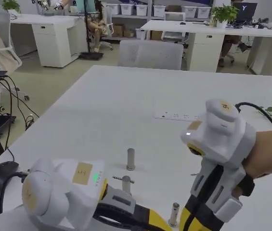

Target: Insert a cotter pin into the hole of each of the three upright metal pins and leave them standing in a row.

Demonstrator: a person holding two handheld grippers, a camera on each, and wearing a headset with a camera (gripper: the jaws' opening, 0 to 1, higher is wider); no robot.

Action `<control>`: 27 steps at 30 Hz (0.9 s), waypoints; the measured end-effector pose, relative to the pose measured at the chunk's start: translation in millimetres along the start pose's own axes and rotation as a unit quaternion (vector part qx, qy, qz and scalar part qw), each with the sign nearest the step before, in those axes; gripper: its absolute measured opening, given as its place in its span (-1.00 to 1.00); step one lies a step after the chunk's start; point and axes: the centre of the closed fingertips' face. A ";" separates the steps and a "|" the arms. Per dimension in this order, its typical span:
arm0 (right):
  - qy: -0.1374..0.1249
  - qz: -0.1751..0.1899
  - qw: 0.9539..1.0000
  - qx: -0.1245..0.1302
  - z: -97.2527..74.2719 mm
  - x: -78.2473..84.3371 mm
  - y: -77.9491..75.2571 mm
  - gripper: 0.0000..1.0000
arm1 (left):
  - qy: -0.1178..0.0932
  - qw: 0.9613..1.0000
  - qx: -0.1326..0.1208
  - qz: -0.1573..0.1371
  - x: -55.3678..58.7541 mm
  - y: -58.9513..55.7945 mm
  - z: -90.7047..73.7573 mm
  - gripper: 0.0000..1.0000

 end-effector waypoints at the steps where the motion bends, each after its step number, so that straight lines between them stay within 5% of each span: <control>1: -0.001 -0.002 1.000 0.002 -0.3 -0.2 -0.3 -0.87 | 0.003 1.000 -0.001 -0.002 1.5 0.7 -0.3 -1.00; 11: 0.000 -0.043 0.998 0.047 -3.7 -3.1 -5.3 -0.87 | 0.012 0.998 -0.013 -0.053 12.8 7.5 0.1 -1.00; 19: 0.019 -0.089 0.992 0.088 -1.6 -2.9 -9.4 -0.87 | 0.023 0.996 -0.011 -0.084 17.5 7.4 0.8 -1.00; 27: 0.011 -0.041 0.996 0.082 -2.8 -1.8 -12.9 -0.83 | 0.034 0.998 -0.017 -0.054 18.5 8.0 0.1 -1.00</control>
Point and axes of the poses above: the centre of the closed fingertips' face, and the gripper's own axes: z roughly forward along the fingers, y roughly to its left, x roughly out of its underside, and after that the axes turned 10 degrees about z, right-handed
